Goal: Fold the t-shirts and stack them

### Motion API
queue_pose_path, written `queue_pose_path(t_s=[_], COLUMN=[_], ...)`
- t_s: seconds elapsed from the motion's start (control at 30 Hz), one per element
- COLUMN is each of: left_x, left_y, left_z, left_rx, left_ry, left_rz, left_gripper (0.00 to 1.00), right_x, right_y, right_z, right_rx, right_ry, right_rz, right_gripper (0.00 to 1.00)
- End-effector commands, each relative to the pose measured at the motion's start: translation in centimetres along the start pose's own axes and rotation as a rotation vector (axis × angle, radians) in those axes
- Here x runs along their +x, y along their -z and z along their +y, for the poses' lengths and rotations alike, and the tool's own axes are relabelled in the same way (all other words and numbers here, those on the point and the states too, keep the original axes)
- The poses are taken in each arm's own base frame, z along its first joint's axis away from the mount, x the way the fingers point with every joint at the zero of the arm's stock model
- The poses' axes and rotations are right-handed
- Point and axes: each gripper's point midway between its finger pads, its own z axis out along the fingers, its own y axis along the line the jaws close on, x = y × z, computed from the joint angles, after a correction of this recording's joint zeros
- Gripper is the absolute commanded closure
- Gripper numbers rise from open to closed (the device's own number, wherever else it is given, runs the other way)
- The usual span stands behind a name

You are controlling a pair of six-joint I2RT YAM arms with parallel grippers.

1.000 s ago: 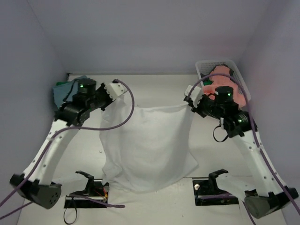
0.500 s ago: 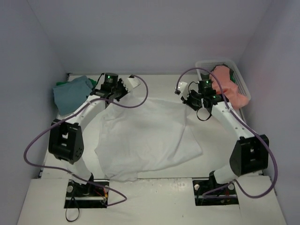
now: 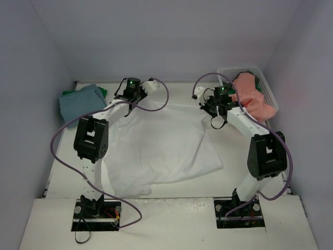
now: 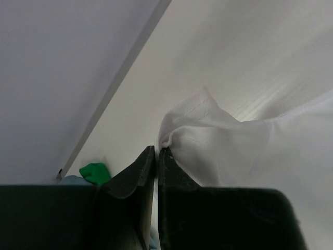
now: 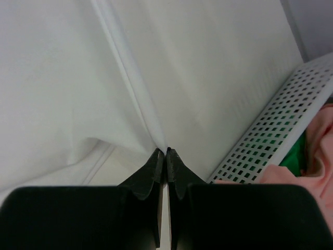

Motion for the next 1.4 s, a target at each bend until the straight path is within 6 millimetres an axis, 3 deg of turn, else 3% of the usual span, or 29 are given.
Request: queue_pose_path(t_s=[0.0, 0.13, 0.23, 0.27, 0.3, 0.33, 0.47, 0.57, 0.6, 0.63, 0.67, 0.73, 0.83, 0.9, 1.0, 1.17, 1.37], left_x=[-4.4, -3.8, -4.0, -4.1, -4.0, -4.2, -3.4, -3.0, -3.6, -4.2, -3.9, -5.4, -6.2, -6.6, -5.8, -3.3, -0.5], left_y=[1.4, 0.1, -0.2, -0.3, -0.3, -0.5, -0.1, 0.7, 1.6, 2.0, 2.2, 4.1, 5.6, 7.0, 7.8, 8.0, 8.7], left_z=[7.3, 7.3, 7.2, 7.3, 7.5, 8.1, 10.0, 10.2, 10.4, 10.0, 9.1, 8.9, 7.1, 7.0, 6.3, 4.3, 1.8], left_rx=[-0.232, -0.237, -0.237, -0.244, -0.257, -0.277, -0.374, -0.393, -0.386, -0.357, -0.324, -0.285, -0.174, -0.154, -0.136, -0.111, -0.076], left_ry=[0.005, 0.003, 0.014, 0.030, 0.037, 0.046, 0.082, 0.119, 0.130, 0.167, 0.188, 0.231, 0.256, 0.264, 0.267, 0.250, 0.270], left_rz=[-0.082, -0.044, -0.057, -0.063, -0.053, -0.051, 0.009, 0.028, 0.008, -0.024, -0.025, -0.078, -0.099, -0.099, -0.078, -0.023, 0.035], left_gripper=[1.00, 1.00, 1.00, 1.00, 1.00, 1.00, 1.00, 0.96, 0.80, 0.50, 0.36, 0.12, 0.12, 0.12, 0.12, 0.12, 0.12], right_x=[-2.4, -1.6, -1.2, -1.4, -1.0, -1.1, -1.6, -1.9, -1.7, -1.8, -2.0, -2.0, -2.2, -2.7, -2.7, -1.6, 1.5], right_y=[0.2, -1.3, -2.2, -2.2, -2.2, -2.3, -1.5, -1.3, -1.5, -1.6, -1.8, -2.1, -2.9, -3.4, -4.2, -5.2, -5.1], right_z=[-5.1, -6.7, -7.1, -7.5, -7.7, -7.6, -7.3, -5.4, -4.7, -3.3, -2.4, -0.6, 2.5, 4.5, 6.6, 7.7, 8.7], right_rx=[0.207, 0.299, 0.320, 0.340, 0.359, 0.358, 0.370, 0.282, 0.258, 0.189, 0.160, 0.108, 0.018, -0.073, -0.153, -0.178, -0.186], right_ry=[-0.061, -0.147, -0.202, -0.236, -0.254, -0.265, -0.304, -0.288, -0.286, -0.279, -0.271, -0.255, -0.229, -0.241, -0.229, -0.242, -0.238], right_rz=[-0.054, -0.027, -0.007, -0.012, 0.003, 0.004, -0.014, -0.032, -0.026, -0.027, -0.031, -0.024, -0.011, -0.018, 0.008, 0.059, 0.154], right_gripper=[1.00, 1.00, 0.92, 0.86, 0.74, 0.72, 0.49, 0.49, 0.50, 0.50, 0.51, 0.52, 0.55, 0.68, 0.76, 0.84, 0.87])
